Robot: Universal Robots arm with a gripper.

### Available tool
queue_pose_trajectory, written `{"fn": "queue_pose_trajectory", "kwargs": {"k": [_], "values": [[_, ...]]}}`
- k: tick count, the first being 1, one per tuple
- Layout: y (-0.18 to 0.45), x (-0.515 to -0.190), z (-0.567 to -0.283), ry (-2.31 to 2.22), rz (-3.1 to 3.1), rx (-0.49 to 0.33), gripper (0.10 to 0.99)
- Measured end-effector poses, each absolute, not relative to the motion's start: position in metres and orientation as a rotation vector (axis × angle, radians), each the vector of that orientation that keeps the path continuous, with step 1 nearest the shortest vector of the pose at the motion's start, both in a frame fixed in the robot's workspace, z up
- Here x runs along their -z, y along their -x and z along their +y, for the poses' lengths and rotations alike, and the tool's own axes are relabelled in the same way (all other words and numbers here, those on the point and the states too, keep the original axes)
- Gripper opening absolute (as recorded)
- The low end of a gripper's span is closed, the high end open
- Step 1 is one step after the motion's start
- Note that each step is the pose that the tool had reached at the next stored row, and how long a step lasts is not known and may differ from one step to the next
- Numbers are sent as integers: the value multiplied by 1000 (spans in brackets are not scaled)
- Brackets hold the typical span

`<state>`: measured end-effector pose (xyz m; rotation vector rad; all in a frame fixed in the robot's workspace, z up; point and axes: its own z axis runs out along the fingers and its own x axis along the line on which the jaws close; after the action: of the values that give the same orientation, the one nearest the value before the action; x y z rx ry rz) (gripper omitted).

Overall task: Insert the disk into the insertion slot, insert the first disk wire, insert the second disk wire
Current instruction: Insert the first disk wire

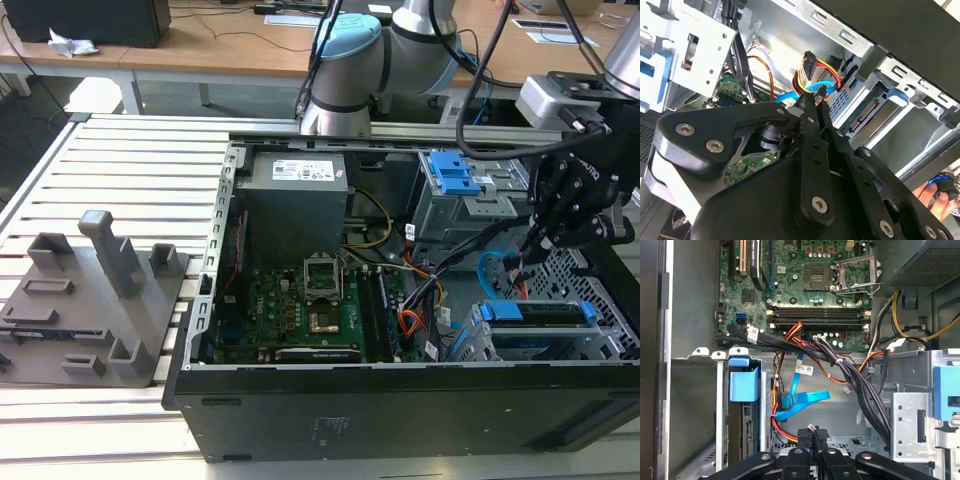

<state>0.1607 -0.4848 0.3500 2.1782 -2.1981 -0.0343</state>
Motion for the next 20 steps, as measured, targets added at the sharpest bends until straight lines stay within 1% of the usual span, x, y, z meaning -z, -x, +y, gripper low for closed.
{"fn": "queue_pose_trajectory", "kwargs": {"k": [5, 20], "values": [[-161, -350, -502, -2178, -2198, 34, 161], [-161, -350, -529, -2178, -2198, 34, 161]]}}
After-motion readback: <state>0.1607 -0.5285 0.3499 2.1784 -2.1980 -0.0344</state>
